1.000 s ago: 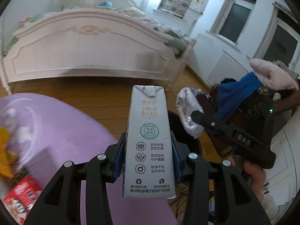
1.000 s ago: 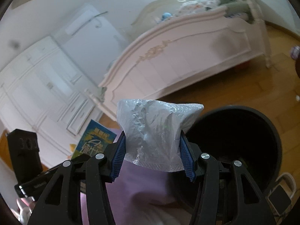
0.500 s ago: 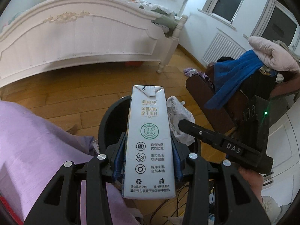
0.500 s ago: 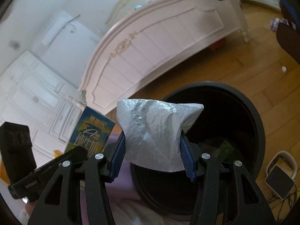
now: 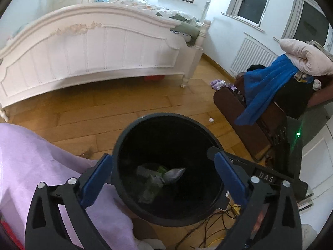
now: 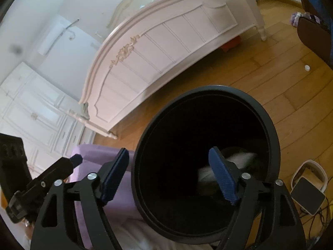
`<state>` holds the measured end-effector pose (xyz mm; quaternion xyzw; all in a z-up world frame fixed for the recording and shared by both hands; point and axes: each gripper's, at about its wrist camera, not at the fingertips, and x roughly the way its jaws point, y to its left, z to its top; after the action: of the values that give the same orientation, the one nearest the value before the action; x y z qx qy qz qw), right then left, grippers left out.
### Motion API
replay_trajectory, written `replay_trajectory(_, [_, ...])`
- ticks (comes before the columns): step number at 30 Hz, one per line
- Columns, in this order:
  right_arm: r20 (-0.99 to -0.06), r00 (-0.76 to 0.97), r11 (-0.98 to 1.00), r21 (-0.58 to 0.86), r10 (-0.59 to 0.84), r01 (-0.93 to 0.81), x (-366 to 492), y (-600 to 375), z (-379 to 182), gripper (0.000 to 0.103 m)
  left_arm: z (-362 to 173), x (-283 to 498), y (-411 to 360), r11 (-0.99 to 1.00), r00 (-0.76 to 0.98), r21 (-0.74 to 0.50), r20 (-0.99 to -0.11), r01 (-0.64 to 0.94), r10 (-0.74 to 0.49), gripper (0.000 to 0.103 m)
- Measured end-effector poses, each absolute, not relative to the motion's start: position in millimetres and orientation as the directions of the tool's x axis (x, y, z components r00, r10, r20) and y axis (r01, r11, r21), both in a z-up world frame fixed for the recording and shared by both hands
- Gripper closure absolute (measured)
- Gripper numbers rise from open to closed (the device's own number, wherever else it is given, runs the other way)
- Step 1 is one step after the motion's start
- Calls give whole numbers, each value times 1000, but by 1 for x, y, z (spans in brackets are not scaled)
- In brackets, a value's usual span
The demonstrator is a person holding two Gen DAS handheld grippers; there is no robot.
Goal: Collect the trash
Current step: 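Open both grippers to drop the carton and bag into the bin, then move both grippers back to the table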
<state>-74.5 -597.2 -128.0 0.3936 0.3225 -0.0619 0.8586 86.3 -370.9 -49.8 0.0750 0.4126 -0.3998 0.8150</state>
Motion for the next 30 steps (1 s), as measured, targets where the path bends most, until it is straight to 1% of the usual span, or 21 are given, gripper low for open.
replay_trajectory(5, [-598, 787, 707, 622, 150, 338, -73, -585, -118, 22, -37, 84, -348, 737, 429, -196, -705, 646, -564, 6])
replay_trajectory(8, [-595, 788, 734, 605, 159, 308, -69, -571, -109, 22, -25, 81, -326, 809, 524, -171, -683, 562, -509, 6])
replay_trajectory(11, [-592, 786, 763, 586, 176, 271, -60, -552, -98, 22, -12, 77, -292, 840, 590, -193, -633, 507, -502, 6])
replay_trajectory(13, [-591, 783, 788, 568, 191, 236, -52, -536, -89, 22, -1, 69, -262, 853, 652, -203, -568, 480, -502, 6])
replay_trajectory(19, [-590, 759, 859, 505, 276, 80, -24, -467, -59, 22, 20, 48, -189, 877, 724, -144, -512, 458, -462, 6])
replay_trajectory(24, [-604, 700, 886, 456, 381, -89, 0, -397, -37, 22, 24, 29, -119, 941, 795, -13, -531, 338, -293, 6])
replay_trajectory(25, [-610, 681, 886, 445, 405, -129, 4, -379, -34, 16, 25, 25, -105, 948, 803, -4, -530, 318, -271, 6])
replay_trajectory(26, [-615, 663, 886, 434, 426, -166, 9, -362, -31, 12, 24, 22, -90, 956, 811, 4, -530, 293, -246, 6])
replay_trajectory(28, [-628, 629, 881, 413, 458, -229, 15, -334, -27, 8, 23, 19, -60, 974, 817, 33, -551, 225, -170, 6])
replay_trajectory(30, [-656, 588, 880, 376, 473, -289, 22, -304, -26, 8, 17, 18, -34, 981, 814, 80, -572, 176, -99, 6])
